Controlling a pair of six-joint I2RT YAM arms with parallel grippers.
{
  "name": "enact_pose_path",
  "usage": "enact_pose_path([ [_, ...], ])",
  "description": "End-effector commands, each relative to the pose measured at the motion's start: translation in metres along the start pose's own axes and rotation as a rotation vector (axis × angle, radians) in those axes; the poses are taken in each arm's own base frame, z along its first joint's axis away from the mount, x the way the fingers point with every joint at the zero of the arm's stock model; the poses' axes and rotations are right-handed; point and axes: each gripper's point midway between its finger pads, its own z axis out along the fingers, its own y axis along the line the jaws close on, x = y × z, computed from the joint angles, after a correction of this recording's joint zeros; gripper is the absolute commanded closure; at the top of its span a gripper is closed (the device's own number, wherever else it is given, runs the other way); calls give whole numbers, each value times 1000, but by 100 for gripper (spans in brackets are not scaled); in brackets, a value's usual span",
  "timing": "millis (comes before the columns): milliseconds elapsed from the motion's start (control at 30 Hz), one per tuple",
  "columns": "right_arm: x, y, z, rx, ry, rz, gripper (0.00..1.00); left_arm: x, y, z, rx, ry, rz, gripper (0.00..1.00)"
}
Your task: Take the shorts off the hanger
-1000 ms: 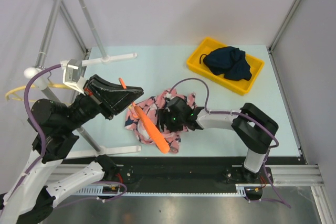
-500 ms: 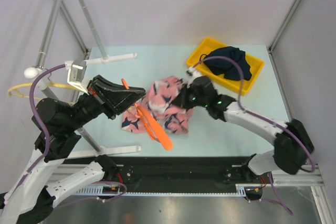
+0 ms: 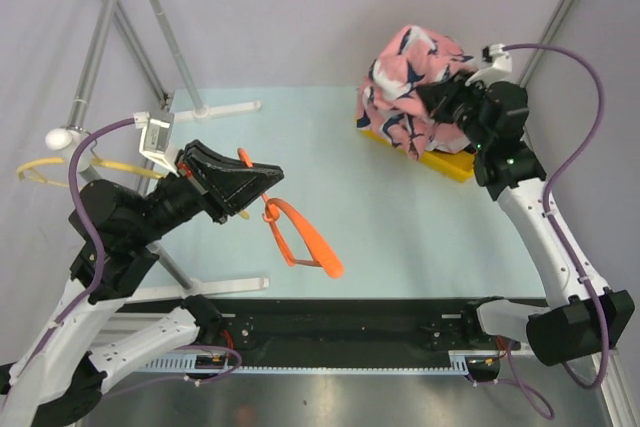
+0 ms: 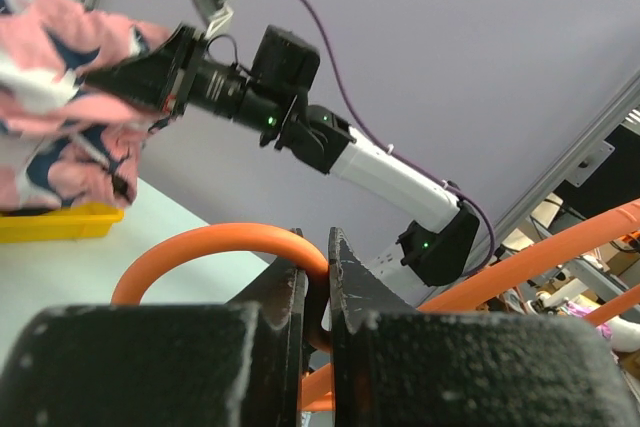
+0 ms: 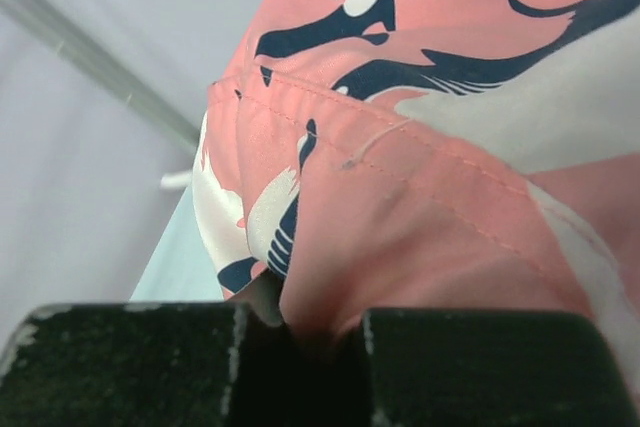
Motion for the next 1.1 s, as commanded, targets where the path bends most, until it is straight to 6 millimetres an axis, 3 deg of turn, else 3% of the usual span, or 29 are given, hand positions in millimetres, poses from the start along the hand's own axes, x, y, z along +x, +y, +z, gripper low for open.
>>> enact_pose_path([
  [0, -55, -21, 10, 15, -130, -33, 100, -13, -9, 1, 17, -23, 55, 100],
  [33, -59, -38, 11, 37, -128, -21, 100, -13, -9, 1, 18, -20, 57, 100],
  [67, -66, -42, 15, 25, -145, -14, 100, -13, -8, 2, 16, -17, 60, 100],
  [300, -34, -122, 67, 49, -45, 130, 100, -10, -5, 10, 18, 2, 55, 100],
  [333, -12, -139, 81, 49, 10, 169, 100, -9, -5, 10, 21, 6, 56, 100],
  [400, 2, -156, 95, 35, 30, 224, 100, -6, 0, 13, 13, 15, 51, 100],
  [433, 22, -174, 107, 53, 67, 262, 100, -4, 2, 15, 11, 20, 48, 100],
  [533, 48, -196, 127, 63, 109, 312, 100, -2, 4, 18, 10, 26, 39, 100],
  [567, 69, -213, 136, 91, 146, 350, 100, -2, 4, 18, 10, 26, 35, 100],
  [700, 121, -254, 144, 197, 235, 453, 100, -3, 6, 20, 2, 24, 32, 100],
  [800, 149, -275, 141, 261, 293, 485, 100, -3, 7, 21, -1, 23, 25, 100],
  [900, 154, -282, 135, 297, 325, 492, 96, -1, 8, 23, 2, 30, 16, 100],
  [1000, 150, -280, 125, 339, 372, 491, 79, 2, 10, 25, 3, 29, 5, 100],
  [1033, 140, -276, 126, 338, 373, 474, 63, 2, 11, 25, 4, 28, 1, 100],
  [1067, 136, -274, 124, 345, 383, 465, 57, 3, 11, 26, 7, 27, -6, 99],
])
